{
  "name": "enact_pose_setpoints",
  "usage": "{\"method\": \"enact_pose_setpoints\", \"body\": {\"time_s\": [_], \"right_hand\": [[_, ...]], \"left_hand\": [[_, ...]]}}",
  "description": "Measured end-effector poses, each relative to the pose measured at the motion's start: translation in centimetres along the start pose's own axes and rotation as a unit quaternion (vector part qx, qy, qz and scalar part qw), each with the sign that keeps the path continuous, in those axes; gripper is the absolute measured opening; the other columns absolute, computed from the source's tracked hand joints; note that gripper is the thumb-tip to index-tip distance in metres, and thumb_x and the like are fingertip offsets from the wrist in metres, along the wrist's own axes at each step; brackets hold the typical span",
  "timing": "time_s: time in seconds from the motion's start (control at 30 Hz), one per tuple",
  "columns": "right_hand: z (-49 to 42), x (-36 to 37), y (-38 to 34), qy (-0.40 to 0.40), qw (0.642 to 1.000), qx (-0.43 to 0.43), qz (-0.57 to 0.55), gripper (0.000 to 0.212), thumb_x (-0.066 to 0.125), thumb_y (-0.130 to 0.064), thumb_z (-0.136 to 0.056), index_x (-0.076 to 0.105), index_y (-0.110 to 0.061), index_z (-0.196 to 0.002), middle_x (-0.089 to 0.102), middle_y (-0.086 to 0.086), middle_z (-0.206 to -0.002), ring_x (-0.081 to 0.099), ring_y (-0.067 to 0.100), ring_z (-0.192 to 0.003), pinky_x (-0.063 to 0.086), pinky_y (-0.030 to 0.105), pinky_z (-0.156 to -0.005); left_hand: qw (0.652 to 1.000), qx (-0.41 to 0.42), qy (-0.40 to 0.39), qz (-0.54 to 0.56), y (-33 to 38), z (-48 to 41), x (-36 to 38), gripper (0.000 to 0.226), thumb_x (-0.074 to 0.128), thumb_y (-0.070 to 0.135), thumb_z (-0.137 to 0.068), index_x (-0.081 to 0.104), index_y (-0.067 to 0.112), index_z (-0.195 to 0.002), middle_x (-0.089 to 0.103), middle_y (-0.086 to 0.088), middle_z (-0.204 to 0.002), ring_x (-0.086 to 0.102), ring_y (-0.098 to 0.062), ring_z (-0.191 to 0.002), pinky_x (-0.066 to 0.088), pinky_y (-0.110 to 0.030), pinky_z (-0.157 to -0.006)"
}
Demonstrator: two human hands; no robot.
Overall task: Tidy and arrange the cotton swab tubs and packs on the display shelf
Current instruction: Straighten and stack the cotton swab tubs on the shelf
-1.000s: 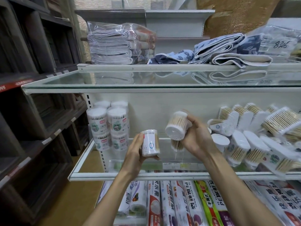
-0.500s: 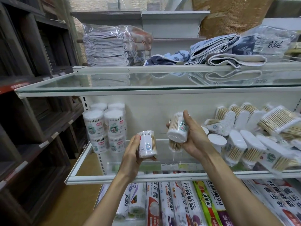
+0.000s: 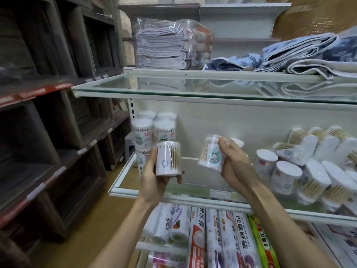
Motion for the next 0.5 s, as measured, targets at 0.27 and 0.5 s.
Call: {"method": "enact_pose_setpoints", "body": {"time_s": [0.27,0.5], "right_hand": [[0.2,8.5,6.6,-0.04,0.947,-0.052,0.313,0.042,0.08,-0.042,-0.077,0.06,-0.037,-0.114,0.07,-0.009,-0.112,0.068,0.013,-0.098,0.058,0.028,-0.083],[-1.2,12.6,10.8,-0.061,0.856,-0.186,0.478,0.037,0.079,-0.034,-0.083,0.058,-0.029,-0.113,0.047,-0.015,-0.117,0.047,-0.001,-0.105,0.041,0.017,-0.087]], "left_hand": [[0.996,0.038,0.071,-0.028,5.8,2.5,-5.8,0.057,0.039,0.055,-0.094,0.071,0.01,-0.107,0.068,-0.013,-0.086,0.062,-0.027,-0.066,0.049,-0.03,-0.047],[0.994,0.061,0.083,-0.036,8.9,3.8,-7.4,0.057,0.037,0.054,-0.089,0.079,0.016,-0.085,0.068,-0.011,-0.075,0.061,-0.025,-0.057,0.047,-0.029,-0.044]]}}
Point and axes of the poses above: each hand's wrist, its own z-axis away from the middle knuckle, its own x-axis out of the palm, y = z × x, the point moved 4 cm from there along -z, towards the middle knuckle
